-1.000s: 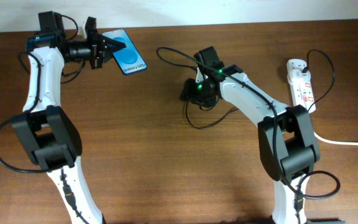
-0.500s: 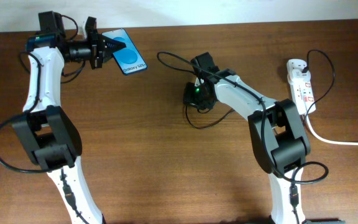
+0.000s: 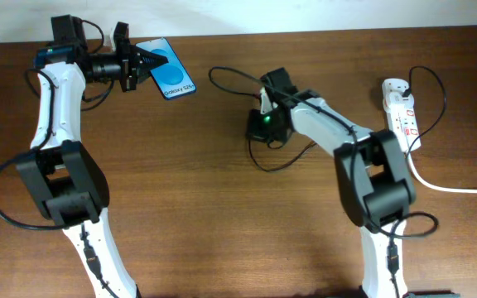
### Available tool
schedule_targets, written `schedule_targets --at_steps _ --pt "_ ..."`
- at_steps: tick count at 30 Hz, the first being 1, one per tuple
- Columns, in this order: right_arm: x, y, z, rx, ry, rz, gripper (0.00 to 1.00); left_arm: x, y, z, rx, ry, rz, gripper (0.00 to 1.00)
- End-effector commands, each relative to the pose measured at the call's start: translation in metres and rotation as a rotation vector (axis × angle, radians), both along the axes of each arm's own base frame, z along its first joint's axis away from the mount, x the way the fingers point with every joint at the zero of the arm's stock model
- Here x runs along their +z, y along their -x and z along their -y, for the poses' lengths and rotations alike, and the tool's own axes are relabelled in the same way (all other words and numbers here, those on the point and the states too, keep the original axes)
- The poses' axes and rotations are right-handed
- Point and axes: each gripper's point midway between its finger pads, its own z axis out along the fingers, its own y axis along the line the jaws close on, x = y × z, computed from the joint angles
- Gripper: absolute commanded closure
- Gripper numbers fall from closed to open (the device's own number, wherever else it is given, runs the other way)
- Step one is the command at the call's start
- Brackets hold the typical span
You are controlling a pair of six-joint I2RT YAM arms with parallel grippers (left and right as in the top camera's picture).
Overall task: Plug charger to phone and switch on socket
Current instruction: 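Raise the phone upright with the left gripper, bring plug below, then push the USB-C plug up into the phone's bottom port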
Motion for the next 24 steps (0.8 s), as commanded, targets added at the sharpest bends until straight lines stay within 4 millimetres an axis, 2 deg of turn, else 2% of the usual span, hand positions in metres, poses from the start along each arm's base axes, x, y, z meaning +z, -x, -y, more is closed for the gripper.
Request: schedule_targets --at_steps 1,2,3,4,6,8,10,11,13,15,19,24 --pt "0.143 0.002 -0.006 0.200 -0.204 0.308 0.96 0.023 0.006 0.009 -0.075 0.073 0.121 1.00" --pt "0.168 0.006 -0.005 0.207 -0.213 0.353 0.96 0.024 0.007 0.012 -0.082 0.074 0.130 1.00" --pt "0.205 0.020 -0.004 0.231 -0.248 0.409 0.96 0.025 0.008 0.017 -0.096 0.081 0.137 1.00" --pt "0.232 0.037 -0.007 0.263 -0.308 0.430 0.96 0.029 0.011 0.022 -0.119 0.100 0.163 1.00" --pt "0.273 0.068 -0.009 0.314 -0.394 0.454 0.96 0.032 0.016 0.040 -0.161 0.121 0.169 1.00" --pt "0.288 0.091 -0.006 0.331 -0.421 0.428 0.96 0.041 0.024 0.060 -0.224 0.168 0.205 1.00" --pt "0.288 0.105 -0.012 0.362 -0.484 0.372 0.96 0.052 0.030 0.076 -0.282 0.218 0.257 1.00" --pt "0.279 0.112 -0.017 0.371 -0.500 0.333 0.96 0.057 0.034 0.087 -0.319 0.244 0.278 1.00" --pt "0.261 0.119 -0.025 0.384 -0.499 0.300 0.96 0.057 0.037 0.097 -0.339 0.247 0.277 1.00" --pt "0.236 0.114 -0.033 0.316 -0.536 0.249 0.96 0.058 0.037 0.101 -0.349 0.244 0.300 1.00" --pt "0.201 0.107 -0.043 0.224 -0.646 0.233 0.96 0.059 0.035 0.099 -0.347 0.239 0.317 1.00" --pt "0.196 0.091 -0.046 0.149 -0.645 0.317 0.96 0.059 0.036 0.102 -0.353 0.240 0.318 1.00"
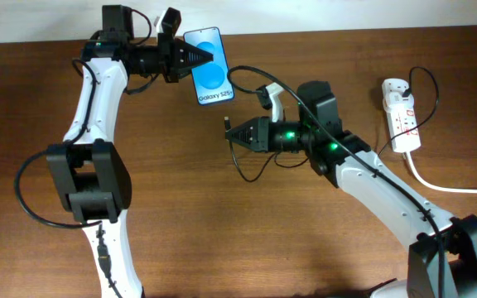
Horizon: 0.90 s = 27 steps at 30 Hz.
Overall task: Plug charger to phone and switch on socket
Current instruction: 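Push the USB-C plug up into the phone's bottom port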
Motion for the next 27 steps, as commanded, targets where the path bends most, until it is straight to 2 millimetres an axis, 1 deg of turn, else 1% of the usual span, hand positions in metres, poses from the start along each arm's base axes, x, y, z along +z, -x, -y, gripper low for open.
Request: schedule_targets --at_steps 1,4,6,9,11,13,15,17,19,22,27 --pt "0.000 -0.005 0.001 -0.045 0.012 -0.001 0.96 0.013 0.006 0.003 -0.035 0.044 0.034 1.00" --pt "0.002 -0.006 0.001 -0.032 0.016 0.047 0.96 0.013 0.013 0.021 -0.069 0.042 0.035 1.00" --pt "0.002 -0.005 0.000 0.003 0.038 0.147 0.96 0.010 0.014 0.029 -0.075 0.023 0.035 1.00" --pt "0.002 -0.006 0.001 0.020 0.053 0.200 0.96 0.010 0.014 0.029 -0.074 0.023 0.035 1.00" --pt "0.001 -0.005 0.002 0.027 0.065 0.206 0.96 0.010 0.014 0.029 -0.074 0.022 0.035 1.00" --pt "-0.003 -0.006 0.005 0.021 0.114 0.206 0.96 0.010 0.014 0.029 -0.074 0.022 0.035 1.00" --pt "0.005 -0.007 0.005 0.026 0.121 0.228 0.96 0.010 0.014 0.029 -0.074 0.022 0.035 1.00" --pt "0.008 -0.008 0.006 0.018 0.123 0.236 0.96 0.010 0.014 0.029 -0.074 0.023 0.044 1.00" --pt "0.015 -0.008 0.008 0.003 0.121 0.250 0.96 0.010 0.014 0.029 -0.074 0.023 0.050 1.00" --pt "0.021 -0.014 0.016 -0.031 0.126 0.268 0.96 0.010 0.014 0.029 -0.074 0.022 0.050 1.00" --pt "0.026 -0.015 0.016 -0.034 0.119 0.287 0.96 0.008 0.013 0.029 -0.071 0.017 0.049 1.00"
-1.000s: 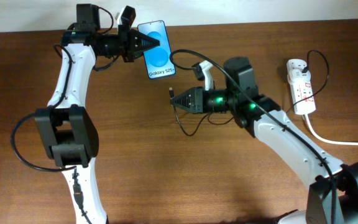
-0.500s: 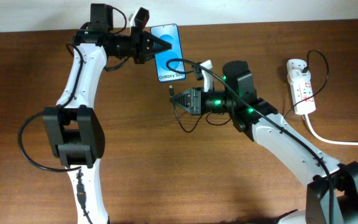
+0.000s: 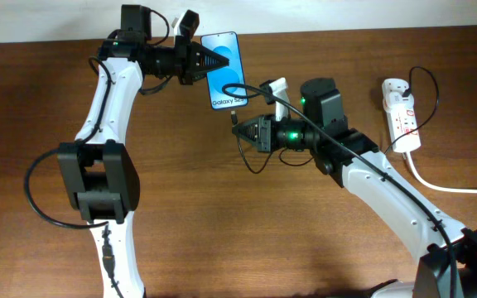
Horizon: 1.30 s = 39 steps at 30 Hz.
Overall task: Plug charger to phone and switch on socket
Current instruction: 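Push the USB-C plug up into the phone's bottom port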
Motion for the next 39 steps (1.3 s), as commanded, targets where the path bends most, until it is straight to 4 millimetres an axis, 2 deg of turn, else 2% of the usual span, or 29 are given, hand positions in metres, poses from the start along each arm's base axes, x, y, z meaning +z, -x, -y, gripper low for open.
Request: schedule_targets --at_steps 1,6,10,15,19,29,32,33,34,36,39 --pt "0.023 -0.006 0.001 -0.006 -0.018 0.085 0.96 0.010 0.001 -0.003 -0.009 0.025 0.035 1.00" --pt "0.021 -0.007 0.002 -0.019 -0.014 0.072 0.96 0.010 0.002 -0.001 -0.014 0.024 0.012 1.00" --pt "0.019 -0.008 0.002 -0.028 -0.017 0.050 0.96 0.010 0.008 0.012 -0.040 0.024 0.009 1.00" --pt "0.018 -0.011 0.003 -0.050 -0.009 0.048 0.96 0.010 0.009 0.013 -0.043 0.027 0.009 1.00" --pt "0.022 -0.021 0.013 -0.081 -0.020 0.063 0.96 0.010 0.009 0.013 -0.044 0.027 0.009 1.00" --pt "0.031 -0.025 0.011 -0.088 -0.045 0.095 0.96 0.010 0.018 0.031 -0.082 0.027 0.009 1.00" --pt "0.030 -0.024 0.011 -0.087 -0.043 0.090 0.96 0.007 0.012 0.026 -0.059 0.009 0.017 1.00" --pt "0.029 -0.024 0.011 -0.087 -0.040 0.082 0.88 0.007 0.010 0.022 -0.050 0.008 0.018 1.00" --pt "0.025 -0.022 0.012 -0.087 -0.033 0.065 0.65 0.007 0.006 0.014 -0.032 0.008 0.018 1.00" --pt "0.021 -0.020 0.013 -0.086 -0.024 0.042 0.48 0.007 -0.002 -0.003 0.006 0.003 0.018 1.00" --pt "0.021 -0.018 0.011 -0.076 -0.027 0.037 0.44 -0.010 -0.020 -0.021 0.105 -0.096 0.023 1.00"
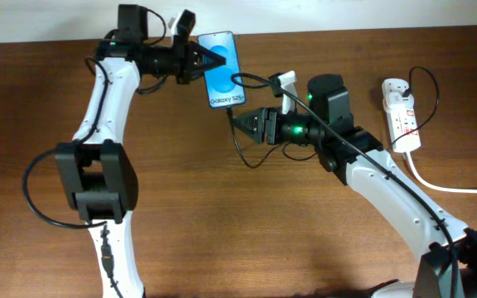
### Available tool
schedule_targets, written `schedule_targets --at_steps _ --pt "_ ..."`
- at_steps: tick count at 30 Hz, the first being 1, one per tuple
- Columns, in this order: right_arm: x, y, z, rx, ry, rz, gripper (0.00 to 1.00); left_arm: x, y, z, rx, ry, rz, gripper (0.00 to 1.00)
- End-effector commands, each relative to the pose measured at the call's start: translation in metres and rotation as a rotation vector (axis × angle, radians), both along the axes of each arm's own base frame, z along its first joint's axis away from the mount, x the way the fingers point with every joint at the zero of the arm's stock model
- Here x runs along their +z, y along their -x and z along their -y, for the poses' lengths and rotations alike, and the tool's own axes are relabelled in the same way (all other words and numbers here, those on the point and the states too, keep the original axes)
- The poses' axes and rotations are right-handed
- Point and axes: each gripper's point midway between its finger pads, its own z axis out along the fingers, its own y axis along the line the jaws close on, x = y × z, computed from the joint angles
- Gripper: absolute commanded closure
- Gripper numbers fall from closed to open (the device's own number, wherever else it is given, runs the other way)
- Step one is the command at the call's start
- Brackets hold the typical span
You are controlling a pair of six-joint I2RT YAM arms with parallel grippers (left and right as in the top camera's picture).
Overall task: Plug charger to phone and switch on socket
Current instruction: 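Push the USB-C plug up into the phone's bottom port, then lower the charging phone onto the table with the left gripper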
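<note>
A phone [221, 69] with a blue screen is held off the table at the back, its bottom edge pointing toward me. My left gripper [208, 60] is shut on the phone's left side. My right gripper [240, 120] comes in from the right, shut on the plug end of the black charger cable [243, 157]. The plug tip sits just below the phone's bottom edge; whether it touches the port cannot be told. The white socket strip [402, 112] lies at the far right, away from both grippers.
The black cable loops over the right wrist and hangs down in front of the right gripper. A white mains lead [454, 189] runs from the strip off the right edge. The table's back edge [321, 33] lies just behind the phone.
The right gripper with the plug has risen slightly toward the phone's bottom edge. The phone and left gripper have shifted a little to the left and back.
First the left gripper held the phone at the back left while the right gripper was low at the table's middle on the cable. Then the phone was further right and the plug lifted. The two have closed in until the plug is just under the phone.
</note>
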Motion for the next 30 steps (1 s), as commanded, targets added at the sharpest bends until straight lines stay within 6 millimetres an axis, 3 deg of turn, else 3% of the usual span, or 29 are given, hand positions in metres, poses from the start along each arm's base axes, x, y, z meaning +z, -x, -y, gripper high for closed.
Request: schedule_targets --at_steps 1,3,7,10,12,14,19,23,30 --pt "0.014 -0.001 0.000 0.003 -0.006 0.035 0.43 -0.011 -0.016 -0.018 0.093 -0.098 0.023 1.00" --pt "0.009 -0.001 0.003 -0.012 0.010 0.013 0.39 -0.038 -0.022 -0.025 0.164 -0.237 -0.031 1.00" --pt "-0.016 -0.003 0.016 -0.095 0.100 -0.071 0.37 -0.092 0.010 -0.046 0.142 -0.536 -0.105 1.00" --pt "-0.020 -0.002 0.018 -0.102 0.112 -0.081 0.37 -0.105 0.019 -0.053 0.114 -0.609 -0.105 1.00" --pt "-0.022 -0.002 0.019 -0.107 0.120 -0.091 0.37 -0.125 0.024 -0.060 0.112 -0.698 -0.140 1.00" --pt "-0.023 -0.002 0.020 -0.112 0.126 -0.091 0.37 -0.142 0.028 -0.052 0.079 -0.706 -0.176 1.00" --pt "-0.027 0.001 0.021 -0.111 0.135 -0.113 0.37 -0.185 0.032 -0.024 -0.042 -0.784 -0.074 1.00" --pt "-0.028 0.001 0.021 -0.114 0.139 -0.118 0.37 -0.202 0.029 -0.038 0.010 -0.926 -0.122 1.00" --pt "-0.031 0.002 0.023 -0.120 0.150 -0.131 0.37 -0.202 0.030 -0.039 0.050 -0.934 -0.190 1.00"
